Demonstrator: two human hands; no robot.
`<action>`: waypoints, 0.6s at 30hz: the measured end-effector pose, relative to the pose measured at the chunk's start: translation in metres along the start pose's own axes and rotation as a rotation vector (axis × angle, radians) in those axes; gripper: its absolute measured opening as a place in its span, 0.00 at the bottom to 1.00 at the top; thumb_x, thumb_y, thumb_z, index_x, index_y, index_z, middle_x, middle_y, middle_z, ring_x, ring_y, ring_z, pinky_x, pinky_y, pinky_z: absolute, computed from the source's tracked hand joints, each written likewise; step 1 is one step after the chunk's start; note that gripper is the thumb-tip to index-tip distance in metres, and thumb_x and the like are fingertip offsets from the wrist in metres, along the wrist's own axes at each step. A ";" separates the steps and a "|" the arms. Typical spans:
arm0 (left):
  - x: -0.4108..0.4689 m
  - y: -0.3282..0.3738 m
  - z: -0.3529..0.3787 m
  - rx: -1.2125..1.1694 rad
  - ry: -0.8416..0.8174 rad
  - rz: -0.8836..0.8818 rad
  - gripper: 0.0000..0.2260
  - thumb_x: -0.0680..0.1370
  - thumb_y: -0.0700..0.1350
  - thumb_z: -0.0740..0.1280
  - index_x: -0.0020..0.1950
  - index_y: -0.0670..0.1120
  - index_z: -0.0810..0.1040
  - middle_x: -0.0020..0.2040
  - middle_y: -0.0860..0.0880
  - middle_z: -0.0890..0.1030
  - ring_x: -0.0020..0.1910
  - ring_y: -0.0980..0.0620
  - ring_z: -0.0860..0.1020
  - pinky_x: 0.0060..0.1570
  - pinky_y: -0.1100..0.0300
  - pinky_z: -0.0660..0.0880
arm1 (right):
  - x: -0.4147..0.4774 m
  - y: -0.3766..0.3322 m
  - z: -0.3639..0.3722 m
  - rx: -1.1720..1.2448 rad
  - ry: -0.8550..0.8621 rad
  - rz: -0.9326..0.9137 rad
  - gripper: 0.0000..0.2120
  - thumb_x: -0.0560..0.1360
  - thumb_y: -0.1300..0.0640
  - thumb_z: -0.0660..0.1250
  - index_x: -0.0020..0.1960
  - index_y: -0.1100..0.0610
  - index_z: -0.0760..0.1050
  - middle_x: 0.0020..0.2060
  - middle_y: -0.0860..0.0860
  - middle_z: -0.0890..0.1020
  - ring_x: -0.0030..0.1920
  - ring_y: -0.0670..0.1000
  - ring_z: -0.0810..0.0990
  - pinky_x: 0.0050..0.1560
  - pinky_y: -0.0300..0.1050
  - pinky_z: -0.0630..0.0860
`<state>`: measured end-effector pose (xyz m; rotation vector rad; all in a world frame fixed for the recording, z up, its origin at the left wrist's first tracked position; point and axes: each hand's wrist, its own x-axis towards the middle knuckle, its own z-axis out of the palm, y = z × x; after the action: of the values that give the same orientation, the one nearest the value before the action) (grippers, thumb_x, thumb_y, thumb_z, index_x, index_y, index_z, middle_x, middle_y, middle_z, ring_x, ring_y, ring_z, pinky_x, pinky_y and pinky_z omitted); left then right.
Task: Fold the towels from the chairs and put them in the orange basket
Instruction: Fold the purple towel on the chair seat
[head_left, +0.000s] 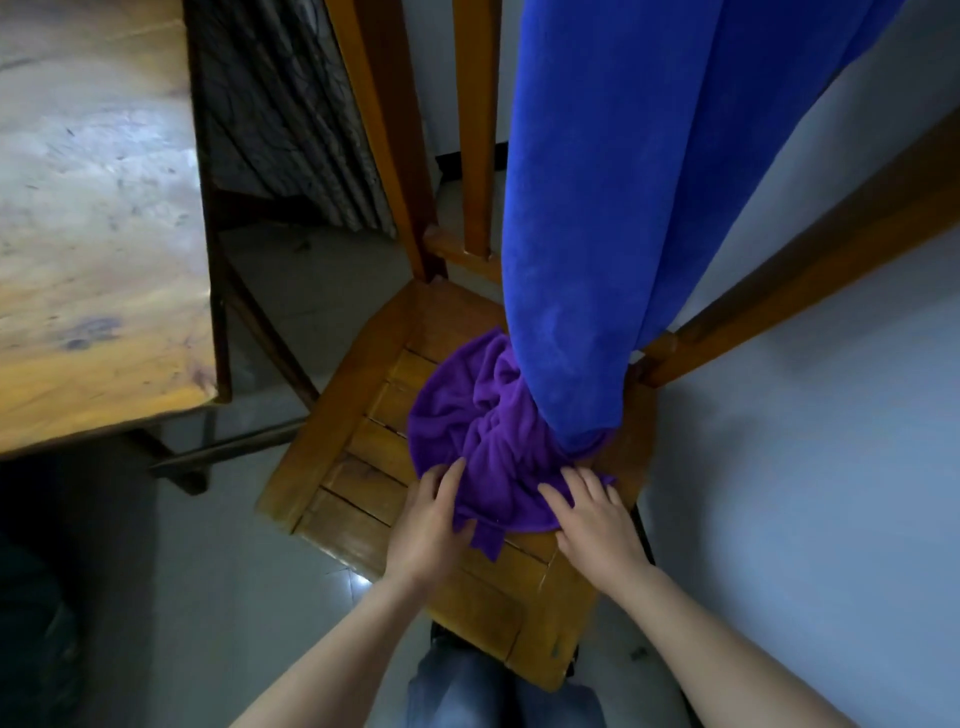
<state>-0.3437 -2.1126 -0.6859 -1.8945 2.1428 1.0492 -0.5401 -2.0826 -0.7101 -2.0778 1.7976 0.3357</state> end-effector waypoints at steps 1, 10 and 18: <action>0.003 0.000 0.004 -0.006 -0.002 0.010 0.29 0.76 0.49 0.65 0.75 0.50 0.57 0.72 0.50 0.63 0.70 0.51 0.63 0.64 0.60 0.67 | 0.001 0.000 0.002 0.000 0.018 -0.001 0.34 0.44 0.55 0.83 0.50 0.52 0.82 0.47 0.56 0.83 0.48 0.57 0.83 0.40 0.52 0.80; -0.013 -0.001 0.026 0.030 -0.091 0.012 0.08 0.77 0.46 0.62 0.55 0.45 0.73 0.52 0.49 0.76 0.49 0.50 0.76 0.46 0.57 0.75 | -0.024 0.001 0.015 0.022 0.089 -0.037 0.27 0.41 0.62 0.83 0.39 0.54 0.81 0.32 0.51 0.79 0.33 0.53 0.79 0.28 0.46 0.76; -0.058 -0.008 0.018 0.041 -0.117 -0.136 0.06 0.75 0.47 0.62 0.48 0.46 0.72 0.47 0.50 0.75 0.49 0.47 0.77 0.40 0.57 0.69 | -0.059 -0.002 -0.004 0.091 -0.008 -0.024 0.28 0.37 0.54 0.83 0.35 0.53 0.80 0.28 0.49 0.78 0.29 0.50 0.79 0.25 0.42 0.75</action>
<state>-0.3301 -2.0542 -0.6740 -1.8802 1.9286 1.0533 -0.5479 -2.0313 -0.6821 -2.0309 1.7489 0.2500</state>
